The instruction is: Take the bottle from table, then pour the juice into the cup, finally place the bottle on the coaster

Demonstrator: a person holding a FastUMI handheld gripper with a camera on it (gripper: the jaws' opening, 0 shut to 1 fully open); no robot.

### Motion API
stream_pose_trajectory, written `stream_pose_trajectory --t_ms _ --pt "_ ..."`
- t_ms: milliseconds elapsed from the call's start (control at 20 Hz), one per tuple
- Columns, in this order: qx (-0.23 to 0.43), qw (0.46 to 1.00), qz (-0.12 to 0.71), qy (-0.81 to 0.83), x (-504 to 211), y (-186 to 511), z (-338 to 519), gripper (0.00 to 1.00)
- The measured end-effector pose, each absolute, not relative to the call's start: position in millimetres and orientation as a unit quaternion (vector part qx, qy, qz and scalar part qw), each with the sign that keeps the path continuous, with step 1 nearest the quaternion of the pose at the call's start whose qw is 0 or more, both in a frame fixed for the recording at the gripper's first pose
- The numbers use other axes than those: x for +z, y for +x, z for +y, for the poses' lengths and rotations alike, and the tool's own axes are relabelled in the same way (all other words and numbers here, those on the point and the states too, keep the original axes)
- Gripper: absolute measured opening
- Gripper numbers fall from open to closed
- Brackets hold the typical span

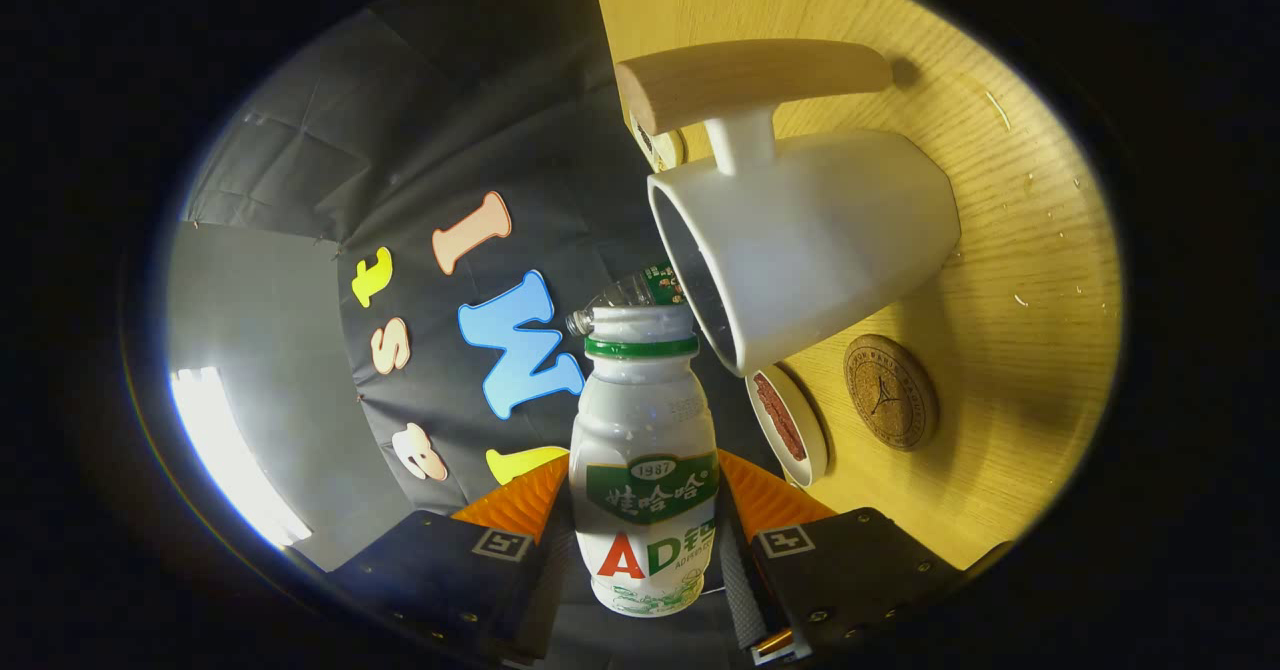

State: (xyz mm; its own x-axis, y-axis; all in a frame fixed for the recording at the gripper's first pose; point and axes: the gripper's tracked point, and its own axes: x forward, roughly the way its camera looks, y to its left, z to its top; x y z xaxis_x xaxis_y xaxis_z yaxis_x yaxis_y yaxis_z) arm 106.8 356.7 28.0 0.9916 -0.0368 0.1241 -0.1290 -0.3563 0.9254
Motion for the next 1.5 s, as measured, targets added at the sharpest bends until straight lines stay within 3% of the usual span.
stream_pose_trajectory --t_ms 500,1500 --pt "0.030 0.652 -0.042 0.757 13.3 106.6 357.8 0.67" --pt "0.020 0.887 -0.007 0.461 15.0 106.6 379.0 0.67"
